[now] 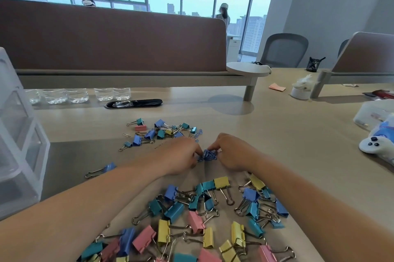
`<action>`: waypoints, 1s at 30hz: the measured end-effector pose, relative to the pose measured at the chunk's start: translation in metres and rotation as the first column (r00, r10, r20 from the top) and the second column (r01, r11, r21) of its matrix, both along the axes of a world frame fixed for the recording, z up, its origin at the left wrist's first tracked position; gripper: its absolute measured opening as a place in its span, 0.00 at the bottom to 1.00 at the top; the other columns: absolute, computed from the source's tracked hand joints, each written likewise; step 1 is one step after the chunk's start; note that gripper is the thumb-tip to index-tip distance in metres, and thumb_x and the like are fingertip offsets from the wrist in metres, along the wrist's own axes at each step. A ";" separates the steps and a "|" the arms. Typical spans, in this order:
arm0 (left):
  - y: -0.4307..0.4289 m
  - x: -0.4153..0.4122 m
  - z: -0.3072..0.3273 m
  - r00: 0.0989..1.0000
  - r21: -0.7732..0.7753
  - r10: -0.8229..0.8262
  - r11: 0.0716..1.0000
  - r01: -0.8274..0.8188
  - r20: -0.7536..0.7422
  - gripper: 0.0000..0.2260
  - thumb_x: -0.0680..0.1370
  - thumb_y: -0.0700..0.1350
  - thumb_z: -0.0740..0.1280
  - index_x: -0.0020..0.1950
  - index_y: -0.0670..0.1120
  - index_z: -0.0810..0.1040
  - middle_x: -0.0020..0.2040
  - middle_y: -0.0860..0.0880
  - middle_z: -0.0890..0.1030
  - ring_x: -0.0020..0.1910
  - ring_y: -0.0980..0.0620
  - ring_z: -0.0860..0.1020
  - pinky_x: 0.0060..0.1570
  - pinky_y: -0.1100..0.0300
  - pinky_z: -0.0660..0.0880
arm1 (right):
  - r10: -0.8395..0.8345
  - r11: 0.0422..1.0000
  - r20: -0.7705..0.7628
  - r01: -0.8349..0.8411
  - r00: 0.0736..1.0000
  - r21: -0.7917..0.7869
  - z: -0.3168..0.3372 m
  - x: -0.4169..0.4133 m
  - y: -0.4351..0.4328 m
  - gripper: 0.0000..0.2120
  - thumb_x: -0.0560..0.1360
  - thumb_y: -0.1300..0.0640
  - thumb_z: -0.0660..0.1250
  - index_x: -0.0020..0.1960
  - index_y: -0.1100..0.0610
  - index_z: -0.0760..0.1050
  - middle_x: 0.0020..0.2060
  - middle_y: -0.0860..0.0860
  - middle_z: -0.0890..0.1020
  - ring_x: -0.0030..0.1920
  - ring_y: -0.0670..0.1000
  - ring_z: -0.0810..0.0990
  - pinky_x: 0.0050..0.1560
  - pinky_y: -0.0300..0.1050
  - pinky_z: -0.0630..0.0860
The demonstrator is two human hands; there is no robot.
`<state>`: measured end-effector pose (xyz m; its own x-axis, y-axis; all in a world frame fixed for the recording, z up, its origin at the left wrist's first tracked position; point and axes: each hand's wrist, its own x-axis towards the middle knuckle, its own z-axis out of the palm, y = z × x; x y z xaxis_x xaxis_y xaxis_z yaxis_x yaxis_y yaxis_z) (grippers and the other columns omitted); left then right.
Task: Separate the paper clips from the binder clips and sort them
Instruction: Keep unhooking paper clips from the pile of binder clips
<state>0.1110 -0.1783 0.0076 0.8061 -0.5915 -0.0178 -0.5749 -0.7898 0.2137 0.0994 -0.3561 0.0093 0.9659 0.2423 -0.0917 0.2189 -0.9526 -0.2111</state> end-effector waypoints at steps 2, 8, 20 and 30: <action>0.002 0.004 -0.002 1.000 -0.015 0.024 1.000 -0.025 -0.014 0.17 0.79 0.44 0.64 0.68 0.50 0.76 0.52 0.50 0.81 0.44 0.54 0.74 0.46 0.59 0.72 | 0.004 1.000 -0.003 -0.004 1.000 0.027 0.004 -0.003 -0.002 0.22 0.77 0.66 0.59 0.68 0.53 0.76 0.62 0.51 0.77 0.59 0.50 0.76 0.55 0.37 0.70; 0.003 0.008 0.001 0.999 0.022 0.044 0.999 -0.044 -0.026 0.17 0.78 0.45 0.67 0.66 0.47 0.76 0.53 0.48 0.80 0.45 0.54 0.74 0.45 0.60 0.70 | -0.003 1.000 -0.016 0.004 1.000 0.012 0.008 -0.006 -0.005 0.23 0.76 0.49 0.69 0.68 0.56 0.75 0.61 0.50 0.78 0.58 0.50 0.77 0.54 0.39 0.70; -0.003 0.003 -0.001 0.998 -0.054 0.059 0.997 -0.059 0.000 0.12 0.79 0.42 0.63 0.61 0.48 0.78 0.53 0.50 0.80 0.49 0.53 0.77 0.51 0.59 0.75 | 0.005 0.998 0.021 -0.006 1.000 0.062 0.005 -0.004 0.000 0.15 0.75 0.54 0.70 0.62 0.54 0.79 0.55 0.48 0.80 0.51 0.48 0.77 0.48 0.38 0.71; -0.017 0.016 0.001 0.998 -0.008 0.024 1.000 -0.024 -0.062 0.16 0.78 0.43 0.68 0.66 0.47 0.77 0.55 0.48 0.81 0.50 0.51 0.78 0.52 0.60 0.74 | -0.024 1.000 0.012 0.024 1.000 0.005 0.006 -0.004 0.006 0.14 0.75 0.53 0.70 0.58 0.57 0.80 0.51 0.52 0.82 0.45 0.50 0.76 0.38 0.40 0.69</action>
